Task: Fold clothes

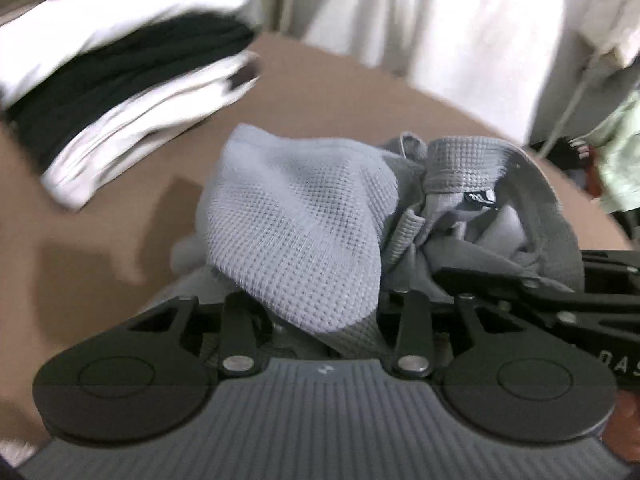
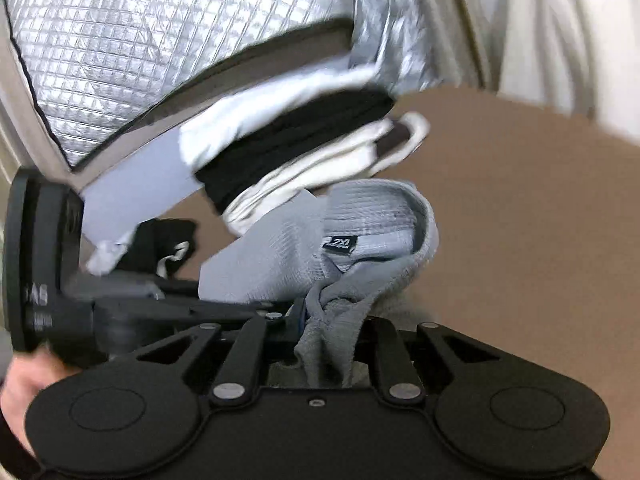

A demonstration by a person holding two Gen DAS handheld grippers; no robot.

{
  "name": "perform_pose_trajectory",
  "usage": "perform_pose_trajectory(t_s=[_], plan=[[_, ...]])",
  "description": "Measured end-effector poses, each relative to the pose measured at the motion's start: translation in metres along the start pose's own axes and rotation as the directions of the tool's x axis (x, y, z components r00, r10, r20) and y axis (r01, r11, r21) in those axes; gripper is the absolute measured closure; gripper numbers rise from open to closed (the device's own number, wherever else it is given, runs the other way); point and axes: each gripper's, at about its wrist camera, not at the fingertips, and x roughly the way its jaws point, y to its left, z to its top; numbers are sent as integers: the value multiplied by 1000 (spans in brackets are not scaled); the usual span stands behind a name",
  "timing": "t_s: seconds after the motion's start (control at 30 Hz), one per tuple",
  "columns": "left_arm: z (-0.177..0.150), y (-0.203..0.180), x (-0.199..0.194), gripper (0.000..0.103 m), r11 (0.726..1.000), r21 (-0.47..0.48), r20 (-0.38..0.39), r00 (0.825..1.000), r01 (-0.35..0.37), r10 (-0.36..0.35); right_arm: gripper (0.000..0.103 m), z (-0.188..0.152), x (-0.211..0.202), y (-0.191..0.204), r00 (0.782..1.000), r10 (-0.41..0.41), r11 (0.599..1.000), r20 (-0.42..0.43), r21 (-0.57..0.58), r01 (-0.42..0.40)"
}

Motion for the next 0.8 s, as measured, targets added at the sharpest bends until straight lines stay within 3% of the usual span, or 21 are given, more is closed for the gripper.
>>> perform_pose_trajectory(t_s=[0.07, 0.13, 0.2, 0.23, 0.27, 0.3, 0.33, 0.4, 0.43, 0.53, 0.6, 0.7, 0.8], plan=[[22, -15, -12, 68, 999, 35, 76, 996, 38, -40, 88, 18, -29, -12, 996, -26, 999, 82, -32, 28], [48, -34, -34, 68, 994, 111, 211, 977, 4, -28, 88, 38, -55, -31, 978, -80, 995, 193, -48, 90], [64, -51, -45, 64, 983, 180, 335, 942, -30, -32, 88, 58, -78, -53, 943, -142, 986, 301, -46, 163], [71, -55, -41, 54, 977, 208, 352, 935, -48, -29, 86, 66, -86, -69, 920, -199, 976, 339, -18, 218], [77, -59, -36, 38, 970, 232, 366, 930, -66, -24, 69, 69, -86, -90, 896, -283, 956, 342, 29, 291], [77, -55, -18, 30, 969, 230, 346, 938, -91, 6, 56, 67, -82, -111, 872, -366, 929, 326, 68, 364], [77, -52, 0, 20, 967, 228, 326, 945, -115, 36, 34, 66, -77, -132, 842, -445, 895, 306, 106, 434], [63, -43, 28, 20, 963, 220, 247, 964, -156, 99, 32, 44, -68, -179, 778, -584, 811, 234, 216, 544], [53, -33, 47, 20, 962, 210, 182, 974, -172, 135, 32, 30, -64, -199, 784, -594, 795, 181, 279, 538], [11, 13, 97, 24, 970, 126, 3, 978, -206, 207, 32, -10, -56, -239, 861, -505, 780, 49, 454, 431], [2, 37, 113, 29, 985, 33, -95, 981, -168, 170, 32, -17, -46, -232, 907, -421, 785, -2, 501, 365], [12, 48, 103, 29, 993, -44, -74, 992, -109, 105, 31, -7, -23, -208, 974, -226, 850, -19, 484, 206], [17, 39, 107, 26, 998, -16, 10, 998, -67, 67, 19, -7, 4, -183, 993, -106, 917, -50, 382, 117]])
